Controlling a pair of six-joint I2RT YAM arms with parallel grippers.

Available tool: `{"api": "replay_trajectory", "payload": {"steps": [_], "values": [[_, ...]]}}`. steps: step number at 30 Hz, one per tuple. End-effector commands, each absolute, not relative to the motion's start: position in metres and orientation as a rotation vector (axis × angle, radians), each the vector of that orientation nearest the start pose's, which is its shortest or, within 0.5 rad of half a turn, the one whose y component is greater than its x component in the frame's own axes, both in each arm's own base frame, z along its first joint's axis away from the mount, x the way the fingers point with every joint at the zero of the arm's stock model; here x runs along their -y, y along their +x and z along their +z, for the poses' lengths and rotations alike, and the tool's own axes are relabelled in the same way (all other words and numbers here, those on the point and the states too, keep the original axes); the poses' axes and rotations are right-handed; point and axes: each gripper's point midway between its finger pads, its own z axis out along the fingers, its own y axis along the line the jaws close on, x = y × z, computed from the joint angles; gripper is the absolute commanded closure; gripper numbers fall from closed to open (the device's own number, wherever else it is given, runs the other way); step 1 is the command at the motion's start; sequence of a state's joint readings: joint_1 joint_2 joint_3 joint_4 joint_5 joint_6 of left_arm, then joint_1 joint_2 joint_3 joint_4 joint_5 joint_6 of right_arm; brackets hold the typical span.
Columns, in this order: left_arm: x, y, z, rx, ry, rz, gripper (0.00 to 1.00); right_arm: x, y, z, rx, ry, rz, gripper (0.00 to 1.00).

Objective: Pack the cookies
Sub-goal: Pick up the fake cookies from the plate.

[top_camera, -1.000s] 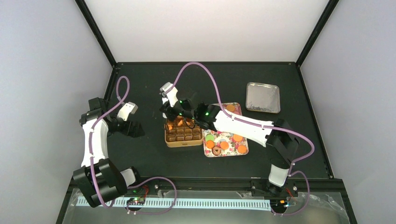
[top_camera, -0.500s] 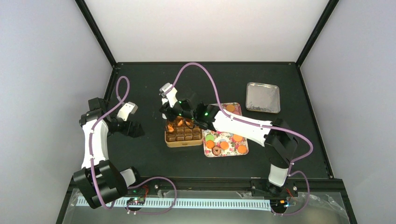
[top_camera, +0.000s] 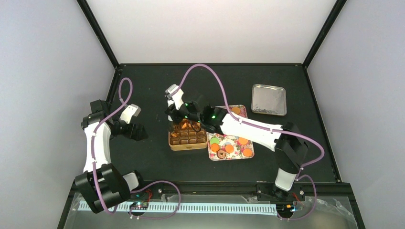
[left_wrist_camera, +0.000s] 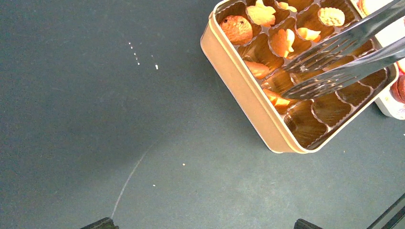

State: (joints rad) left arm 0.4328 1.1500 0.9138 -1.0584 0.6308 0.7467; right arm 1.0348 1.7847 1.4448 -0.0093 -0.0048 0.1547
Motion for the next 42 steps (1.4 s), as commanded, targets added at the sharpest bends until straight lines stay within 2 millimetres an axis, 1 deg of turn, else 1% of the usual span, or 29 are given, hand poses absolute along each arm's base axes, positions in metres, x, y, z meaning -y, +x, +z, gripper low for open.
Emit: {"api": "replay_trajectory", "payload": {"steps": [1, 3, 4, 6, 7, 10, 13, 16, 19, 22, 24, 27, 31, 36, 42], "values": [[0.000, 0.245, 0.161, -2.437, 0.534, -0.486, 0.01, -0.446, 0.284, 0.317, -1.716, -0.777, 0.742, 0.75], [0.000, 0.246, 0.162, -2.439, 0.532, -0.485, 0.01, -0.424, 0.284, 0.321, -1.730, -0.742, 0.700, 0.75], [-0.001, 0.247, 0.163, -2.440, 0.530, -0.484, 0.01, -0.412, 0.285, 0.319, -1.742, -0.723, 0.675, 0.75], [-0.001, 0.248, 0.165, -2.437, 0.533, -0.484, 0.01, -0.381, 0.283, 0.323, -1.757, -0.671, 0.637, 0.75], [0.000, 0.248, 0.166, -2.434, 0.537, -0.491, 0.01, -0.366, 0.283, 0.321, -1.773, -0.641, 0.612, 0.75], [0.001, 0.248, 0.170, -2.429, 0.539, -0.509, 0.01, -0.321, 0.279, 0.305, -1.838, -0.554, 0.544, 0.74], [0.003, 0.248, 0.172, -2.434, 0.536, -0.528, 0.01, -0.282, 0.267, 0.288, -1.884, -0.493, 0.484, 0.72], [0.004, 0.246, 0.172, -2.431, 0.539, -0.541, 0.01, -0.250, 0.255, 0.266, -1.943, -0.448, 0.425, 0.71], [0.007, 0.243, 0.175, -2.426, 0.545, -0.550, 0.01, -0.230, 0.245, 0.251, -1.975, -0.414, 0.405, 0.70], [0.006, 0.240, 0.179, -2.418, 0.560, -0.505, 0.01, -0.218, 0.238, 0.238, -1.997, -0.388, 0.400, 0.70], [0.007, 0.236, 0.185, -2.402, 0.591, -0.487, 0.01, -0.213, 0.236, 0.227, -2.020, -0.384, 0.385, 0.69], [0.006, 0.236, 0.194, -2.392, 0.610, -0.454, 0.01, -0.211, 0.234, 0.213, -2.054, -0.398, 0.364, 0.69], [0.005, 0.237, 0.196, -2.397, 0.606, -0.454, 0.01, -0.208, 0.231, 0.199, -2.071, -0.396, 0.361, 0.69], [0.006, 0.238, 0.190, -2.396, 0.602, -0.470, 0.01, -0.212, 0.231, 0.195, -2.063, -0.399, 0.382, 0.69], [0.006, 0.242, 0.186, -2.400, 0.593, -0.496, 0.01, -0.215, 0.240, 0.200, -2.022, -0.399, 0.350, 0.69]]}}
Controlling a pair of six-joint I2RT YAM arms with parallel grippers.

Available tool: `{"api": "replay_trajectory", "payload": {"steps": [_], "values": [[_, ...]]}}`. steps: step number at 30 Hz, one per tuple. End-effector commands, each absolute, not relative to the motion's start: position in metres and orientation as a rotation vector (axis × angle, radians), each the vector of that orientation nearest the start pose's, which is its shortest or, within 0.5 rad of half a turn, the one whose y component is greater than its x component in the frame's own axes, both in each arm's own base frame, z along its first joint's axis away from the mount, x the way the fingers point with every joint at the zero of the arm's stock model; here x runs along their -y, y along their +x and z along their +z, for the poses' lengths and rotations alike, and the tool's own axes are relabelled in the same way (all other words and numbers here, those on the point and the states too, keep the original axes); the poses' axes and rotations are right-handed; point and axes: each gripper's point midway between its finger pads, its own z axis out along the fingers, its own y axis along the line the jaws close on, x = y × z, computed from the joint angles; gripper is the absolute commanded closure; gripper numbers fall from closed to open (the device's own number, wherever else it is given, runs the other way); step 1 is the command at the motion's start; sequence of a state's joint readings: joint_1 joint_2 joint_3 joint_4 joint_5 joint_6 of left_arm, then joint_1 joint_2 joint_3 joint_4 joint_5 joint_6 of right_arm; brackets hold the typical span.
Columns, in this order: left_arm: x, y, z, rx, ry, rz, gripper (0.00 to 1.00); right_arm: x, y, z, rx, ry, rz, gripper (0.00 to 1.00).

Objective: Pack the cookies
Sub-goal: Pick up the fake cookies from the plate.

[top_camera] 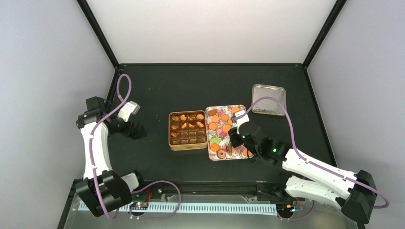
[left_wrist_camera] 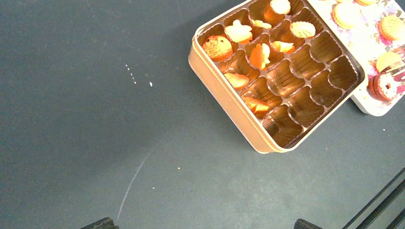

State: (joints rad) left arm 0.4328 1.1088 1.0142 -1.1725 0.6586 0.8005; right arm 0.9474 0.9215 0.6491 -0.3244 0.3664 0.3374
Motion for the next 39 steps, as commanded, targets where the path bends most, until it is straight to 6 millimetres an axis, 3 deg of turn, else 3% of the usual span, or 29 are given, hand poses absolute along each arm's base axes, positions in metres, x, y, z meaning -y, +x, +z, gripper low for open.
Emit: {"api": "replay_trajectory", "payload": {"steps": [1, 7, 15, 20, 26, 33, 39], "values": [[0.006, 0.243, 0.185, -2.399, 0.594, -0.502, 0.01, -0.215, 0.242, 0.202, -2.010, -0.398, 0.344, 0.69], [0.004, 0.249, 0.185, -2.394, 0.586, -0.512, 0.01, -0.221, 0.245, 0.215, -1.946, -0.405, 0.372, 0.69], [0.004, 0.251, 0.189, -2.388, 0.578, -0.515, 0.01, -0.218, 0.238, 0.198, -1.991, -0.421, 0.378, 0.70], [0.005, 0.252, 0.193, -2.375, 0.585, -0.516, 0.01, -0.210, 0.230, 0.183, -2.041, -0.432, 0.369, 0.66], [0.005, 0.254, 0.194, -2.372, 0.590, -0.518, 0.01, -0.205, 0.229, 0.180, -2.048, -0.418, 0.357, 0.67], [0.008, 0.251, 0.195, -2.362, 0.589, -0.536, 0.01, -0.208, 0.235, 0.196, -2.034, -0.418, 0.338, 0.86], [0.006, 0.252, 0.196, -2.367, 0.590, -0.522, 0.01, -0.209, 0.240, 0.238, -1.948, -0.423, 0.330, 0.94]]}}
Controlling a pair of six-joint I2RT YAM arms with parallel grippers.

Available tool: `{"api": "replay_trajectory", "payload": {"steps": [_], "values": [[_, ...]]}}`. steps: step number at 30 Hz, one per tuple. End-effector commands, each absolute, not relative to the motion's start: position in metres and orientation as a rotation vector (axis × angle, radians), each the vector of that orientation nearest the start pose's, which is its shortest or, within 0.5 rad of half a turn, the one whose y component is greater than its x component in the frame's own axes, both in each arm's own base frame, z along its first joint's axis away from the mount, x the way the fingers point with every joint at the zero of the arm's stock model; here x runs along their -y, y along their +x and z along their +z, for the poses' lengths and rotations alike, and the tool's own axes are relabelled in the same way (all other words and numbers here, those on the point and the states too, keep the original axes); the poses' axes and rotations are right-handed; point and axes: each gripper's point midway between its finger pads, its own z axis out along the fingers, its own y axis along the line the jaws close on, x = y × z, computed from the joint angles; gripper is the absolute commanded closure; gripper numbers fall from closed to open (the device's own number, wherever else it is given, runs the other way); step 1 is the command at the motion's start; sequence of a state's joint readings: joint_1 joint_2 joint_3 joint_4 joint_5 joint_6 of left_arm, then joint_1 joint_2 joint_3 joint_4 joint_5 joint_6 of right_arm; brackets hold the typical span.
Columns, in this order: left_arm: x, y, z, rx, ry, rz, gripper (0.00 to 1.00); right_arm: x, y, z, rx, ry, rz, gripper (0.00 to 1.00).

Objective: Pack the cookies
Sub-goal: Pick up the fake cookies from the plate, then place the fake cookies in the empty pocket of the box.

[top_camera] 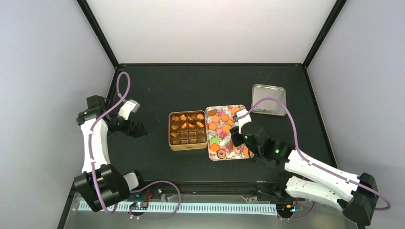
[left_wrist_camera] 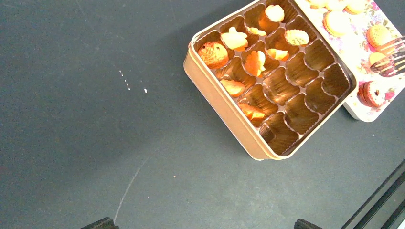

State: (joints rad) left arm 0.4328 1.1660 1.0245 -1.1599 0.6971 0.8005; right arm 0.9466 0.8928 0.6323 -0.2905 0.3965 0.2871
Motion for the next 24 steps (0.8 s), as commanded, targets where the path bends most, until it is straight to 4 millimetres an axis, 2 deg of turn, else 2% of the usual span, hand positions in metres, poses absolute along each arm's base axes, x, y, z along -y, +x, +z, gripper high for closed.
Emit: {"api": "replay_trajectory", "payload": {"steps": [1, 6, 8, 12, 14, 15, 18, 21, 24], "values": [[0.006, 0.252, 0.195, -2.371, 0.591, -0.520, 0.01, -0.211, 0.241, 0.247, -1.935, -0.429, 0.330, 0.94], [0.006, 0.251, 0.191, -2.382, 0.584, -0.521, 0.01, -0.237, 0.248, 0.293, -1.862, -0.481, 0.405, 0.94], [0.006, 0.251, 0.191, -2.384, 0.579, -0.525, 0.01, -0.257, 0.250, 0.309, -1.833, -0.518, 0.467, 0.94], [0.004, 0.252, 0.190, -2.393, 0.567, -0.516, 0.01, -0.308, 0.260, 0.324, -1.807, -0.600, 0.595, 0.94], [0.003, 0.251, 0.189, -2.403, 0.562, -0.515, 0.01, -0.336, 0.265, 0.327, -1.799, -0.642, 0.647, 0.93], [0.003, 0.251, 0.190, -2.403, 0.565, -0.512, 0.01, -0.353, 0.269, 0.319, -1.810, -0.674, 0.656, 0.93], [0.002, 0.251, 0.189, -2.410, 0.562, -0.509, 0.01, -0.390, 0.276, 0.314, -1.809, -0.728, 0.689, 0.93], [0.002, 0.250, 0.189, -2.413, 0.564, -0.506, 0.01, -0.417, 0.283, 0.302, -1.826, -0.765, 0.708, 0.93], [0.001, 0.251, 0.188, -2.417, 0.562, -0.506, 0.01, -0.434, 0.288, 0.289, -1.844, -0.785, 0.722, 0.93]]}}
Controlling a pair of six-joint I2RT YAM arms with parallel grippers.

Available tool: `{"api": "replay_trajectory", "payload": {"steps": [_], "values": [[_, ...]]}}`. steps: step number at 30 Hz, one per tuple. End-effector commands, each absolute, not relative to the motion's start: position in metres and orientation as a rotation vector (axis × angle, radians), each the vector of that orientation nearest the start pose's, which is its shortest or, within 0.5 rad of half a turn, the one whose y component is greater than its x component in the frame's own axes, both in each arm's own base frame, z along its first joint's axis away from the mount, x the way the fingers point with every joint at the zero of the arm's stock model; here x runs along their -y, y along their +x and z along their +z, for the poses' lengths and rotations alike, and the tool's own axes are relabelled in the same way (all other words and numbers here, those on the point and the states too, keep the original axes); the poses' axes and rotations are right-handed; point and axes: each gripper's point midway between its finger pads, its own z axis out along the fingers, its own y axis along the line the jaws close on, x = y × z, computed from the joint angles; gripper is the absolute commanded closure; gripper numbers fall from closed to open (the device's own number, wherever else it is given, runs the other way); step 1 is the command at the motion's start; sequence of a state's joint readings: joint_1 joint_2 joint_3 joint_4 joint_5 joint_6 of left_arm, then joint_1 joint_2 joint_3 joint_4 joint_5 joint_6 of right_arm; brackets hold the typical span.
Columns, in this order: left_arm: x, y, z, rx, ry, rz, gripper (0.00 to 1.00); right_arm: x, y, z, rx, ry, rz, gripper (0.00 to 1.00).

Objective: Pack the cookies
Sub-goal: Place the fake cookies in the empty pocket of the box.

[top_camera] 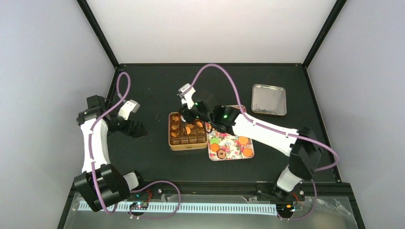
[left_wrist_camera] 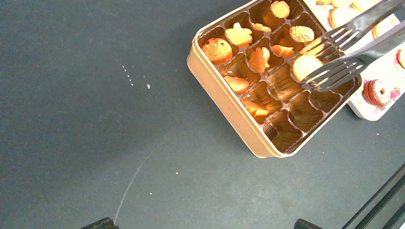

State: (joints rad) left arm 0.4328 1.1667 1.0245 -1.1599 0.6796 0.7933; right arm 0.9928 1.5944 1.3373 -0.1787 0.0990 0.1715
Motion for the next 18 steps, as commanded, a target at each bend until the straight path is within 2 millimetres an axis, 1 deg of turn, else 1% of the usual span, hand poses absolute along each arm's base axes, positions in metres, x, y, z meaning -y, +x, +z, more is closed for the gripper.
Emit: {"api": "replay_trajectory", "payload": {"steps": [1, 6, 9, 11, 14, 18], "values": [[0.001, 0.251, 0.188, -2.419, 0.561, -0.508, 0.01, -0.437, 0.290, 0.286, -1.849, -0.787, 0.723, 0.93], [0.000, 0.252, 0.190, -2.419, 0.562, -0.503, 0.01, -0.443, 0.292, 0.275, -1.864, -0.793, 0.727, 0.89], [0.000, 0.252, 0.190, -2.418, 0.557, -0.502, 0.01, -0.443, 0.291, 0.272, -1.869, -0.796, 0.729, 0.80], [0.000, 0.253, 0.191, -2.417, 0.552, -0.507, 0.01, -0.443, 0.291, 0.271, -1.870, -0.798, 0.727, 0.77], [0.001, 0.252, 0.192, -2.414, 0.552, -0.514, 0.01, -0.444, 0.292, 0.271, -1.869, -0.798, 0.729, 0.74], [0.001, 0.251, 0.193, -2.410, 0.556, -0.507, 0.01, -0.443, 0.291, 0.278, -1.858, -0.794, 0.731, 0.72]]}}
